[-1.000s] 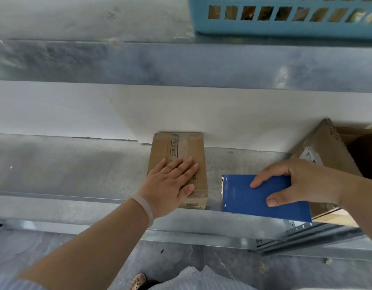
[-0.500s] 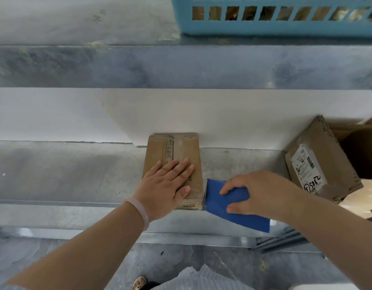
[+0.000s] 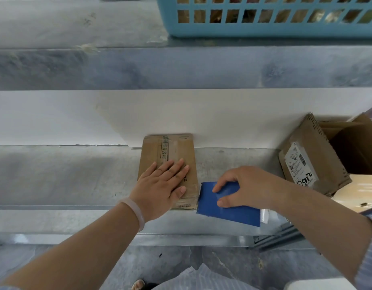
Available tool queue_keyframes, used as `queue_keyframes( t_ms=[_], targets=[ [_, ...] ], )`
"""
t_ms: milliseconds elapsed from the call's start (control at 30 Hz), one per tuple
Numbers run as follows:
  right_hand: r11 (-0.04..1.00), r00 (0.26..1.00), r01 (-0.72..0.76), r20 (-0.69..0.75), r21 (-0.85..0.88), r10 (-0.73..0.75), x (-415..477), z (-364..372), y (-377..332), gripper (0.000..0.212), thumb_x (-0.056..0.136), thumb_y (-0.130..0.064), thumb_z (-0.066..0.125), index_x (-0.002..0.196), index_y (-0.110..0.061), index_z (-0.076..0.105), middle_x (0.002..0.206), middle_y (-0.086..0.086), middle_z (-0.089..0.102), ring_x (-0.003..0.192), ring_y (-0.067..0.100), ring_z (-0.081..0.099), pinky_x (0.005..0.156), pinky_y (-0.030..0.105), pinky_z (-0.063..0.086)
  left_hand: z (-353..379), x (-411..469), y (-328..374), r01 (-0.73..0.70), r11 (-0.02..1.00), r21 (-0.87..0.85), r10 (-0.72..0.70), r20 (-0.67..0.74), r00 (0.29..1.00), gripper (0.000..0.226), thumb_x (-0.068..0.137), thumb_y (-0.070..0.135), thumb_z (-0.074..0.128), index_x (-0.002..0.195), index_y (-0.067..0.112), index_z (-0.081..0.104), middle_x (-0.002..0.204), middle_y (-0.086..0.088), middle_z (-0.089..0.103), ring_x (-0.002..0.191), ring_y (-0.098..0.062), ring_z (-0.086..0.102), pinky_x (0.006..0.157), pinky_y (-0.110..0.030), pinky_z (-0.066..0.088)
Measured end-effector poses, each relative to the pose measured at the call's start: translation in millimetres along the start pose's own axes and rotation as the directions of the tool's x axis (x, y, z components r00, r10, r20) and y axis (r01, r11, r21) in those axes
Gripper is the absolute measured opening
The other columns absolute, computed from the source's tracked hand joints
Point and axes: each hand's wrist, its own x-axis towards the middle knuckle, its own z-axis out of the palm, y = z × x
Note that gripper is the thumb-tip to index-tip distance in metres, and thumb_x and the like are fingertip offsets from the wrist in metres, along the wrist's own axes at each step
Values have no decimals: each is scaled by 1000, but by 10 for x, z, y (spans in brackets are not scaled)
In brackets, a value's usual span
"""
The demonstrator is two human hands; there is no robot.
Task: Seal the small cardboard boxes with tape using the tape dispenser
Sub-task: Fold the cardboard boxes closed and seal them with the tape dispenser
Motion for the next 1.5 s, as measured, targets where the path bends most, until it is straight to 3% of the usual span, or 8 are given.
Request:
queue_keyframes(
  t_ms=[133,367,533,800,1033,1200,1300,1500],
  targets=[
    [957,998,61,-10,-285,-66,-37,40,-80,30,79,-55,69,107,-49,61,92,-27,57,75,-6,51,67,17,40,-3,-2,5,9,1000,1,-9,7,1000,80,71,66,-37,144,42,-16,157,19,-11,148,-9,-3,121,-37,-5],
    [1000,1000,18,10,-7,-18,62,-46,-102,25,75,-46,77,99,-40,70,105,-23,60,101,0,55,89,24,45,-6,3,8,13,1000,13,-13,18,1000,80,68,66,-39,142,43,-20,156,20,-14,148,-8,-5,120,-36,-6],
    [898,994,107,74,-427,-83,33,198,-10,33,83,-50,65,114,-42,60,110,-22,62,101,4,56,76,23,41,-18,-5,4,4,1000,5,-4,17,1000,79,70,66,-38,143,42,-19,156,20,-14,148,-8,-6,120,-36,-7],
    [995,997,44,-66,-84,-50,-234,-252,162,29,91,-36,56,111,-56,54,95,-33,58,77,-16,55,62,7,40,13,7,-24,1,1000,-2,-1,9,1000,77,80,67,-25,149,40,-3,157,18,-3,148,-10,4,119,-36,-5],
    [629,977,-72,-180,-774,-110,59,-89,593,85,95,-13,43,149,-41,-15,91,-7,53,58,11,47,55,27,47,16,2,-29,5,1000,-11,-5,0,1000,72,89,64,-13,152,37,11,158,16,6,147,-12,12,119,-38,2],
    [529,986,-25,-107,-848,-124,88,316,855,63,91,-14,48,149,-31,31,138,8,47,121,26,50,102,40,38,-18,12,-29,40,997,-64,-39,14,999,72,86,69,-5,151,42,5,157,22,-4,146,-4,-1,118,-33,-8],
    [562,957,-109,-239,-820,-163,115,561,926,67,59,-13,76,124,-19,66,116,21,63,99,36,64,88,50,49,-38,21,-35,59,994,-87,-58,22,998,71,84,66,-1,151,44,4,156,24,-6,146,-1,-5,119,-32,-8],
    [637,949,-29,-221,-771,-225,181,1052,1127,60,78,-29,44,129,-2,59,135,36,48,119,51,52,106,54,26,-64,6,-34,54,992,-118,-52,18,998,71,84,67,3,151,44,8,156,24,-2,146,-1,-2,119,-32,-8]
  ],
)
